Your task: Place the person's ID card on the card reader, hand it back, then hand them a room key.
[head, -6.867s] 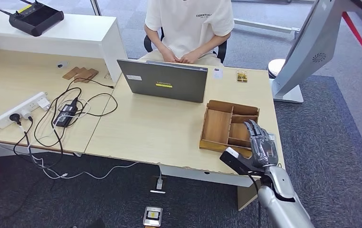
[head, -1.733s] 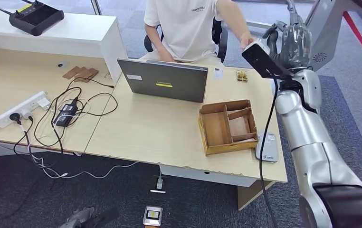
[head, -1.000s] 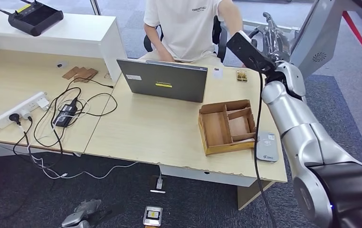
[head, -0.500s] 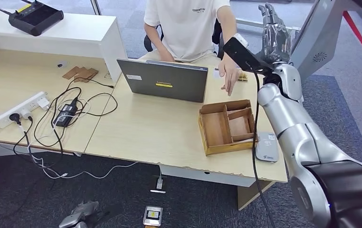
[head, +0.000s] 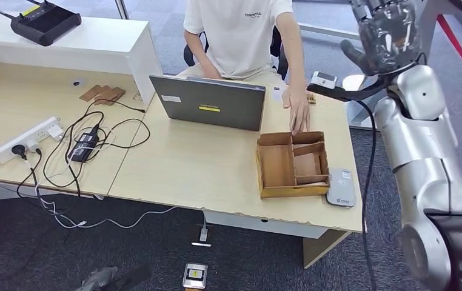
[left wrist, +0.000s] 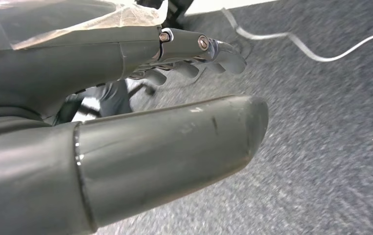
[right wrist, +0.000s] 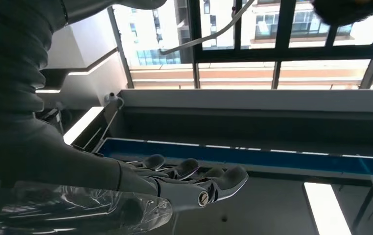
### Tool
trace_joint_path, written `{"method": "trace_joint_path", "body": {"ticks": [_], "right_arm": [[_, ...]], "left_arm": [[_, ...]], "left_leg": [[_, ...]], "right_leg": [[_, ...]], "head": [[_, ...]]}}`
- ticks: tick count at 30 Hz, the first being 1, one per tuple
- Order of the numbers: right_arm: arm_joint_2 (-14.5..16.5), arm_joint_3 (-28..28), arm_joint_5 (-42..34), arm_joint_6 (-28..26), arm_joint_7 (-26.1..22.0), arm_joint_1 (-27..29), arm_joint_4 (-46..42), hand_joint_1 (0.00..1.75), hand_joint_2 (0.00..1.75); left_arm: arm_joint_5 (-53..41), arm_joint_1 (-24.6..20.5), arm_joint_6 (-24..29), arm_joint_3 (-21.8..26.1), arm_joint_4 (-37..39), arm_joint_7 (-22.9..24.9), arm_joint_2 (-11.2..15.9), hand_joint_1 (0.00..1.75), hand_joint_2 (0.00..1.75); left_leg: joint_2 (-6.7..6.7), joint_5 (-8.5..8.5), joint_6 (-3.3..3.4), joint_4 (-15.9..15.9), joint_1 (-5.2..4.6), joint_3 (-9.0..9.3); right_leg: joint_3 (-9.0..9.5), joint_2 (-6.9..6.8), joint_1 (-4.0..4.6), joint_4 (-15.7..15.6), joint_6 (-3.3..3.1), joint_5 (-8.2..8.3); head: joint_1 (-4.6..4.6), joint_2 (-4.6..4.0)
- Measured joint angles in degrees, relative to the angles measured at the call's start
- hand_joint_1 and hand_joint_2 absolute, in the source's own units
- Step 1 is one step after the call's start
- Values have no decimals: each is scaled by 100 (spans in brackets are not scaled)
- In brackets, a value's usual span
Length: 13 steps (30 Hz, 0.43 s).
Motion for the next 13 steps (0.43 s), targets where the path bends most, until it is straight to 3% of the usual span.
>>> {"method": "trace_joint_path", "body": {"ticks": [2,6,13], "right_arm": [[-227,-204,0,0,-112,74,-229,0,175],[-720,-720,63,0,-155,240,-534,0,0],[-1548,-1813,66,1,25,610,-636,0,0]], "left_arm": [[119,107,99,53,4,-33,29,0,0],[354,333,292,180,10,-97,66,0,0],[684,710,567,454,39,-193,109,0,0]], "left_leg": [[0,-2,2,0,-1,0],[-2,-3,3,1,-1,1],[-3,-10,10,1,-4,0]], "right_leg": [[0,1,-1,-3,1,0],[1,0,-2,-7,2,0],[1,1,-4,-11,6,-2]], "head": [[0,0],[-2,0],[-1,0]]}}
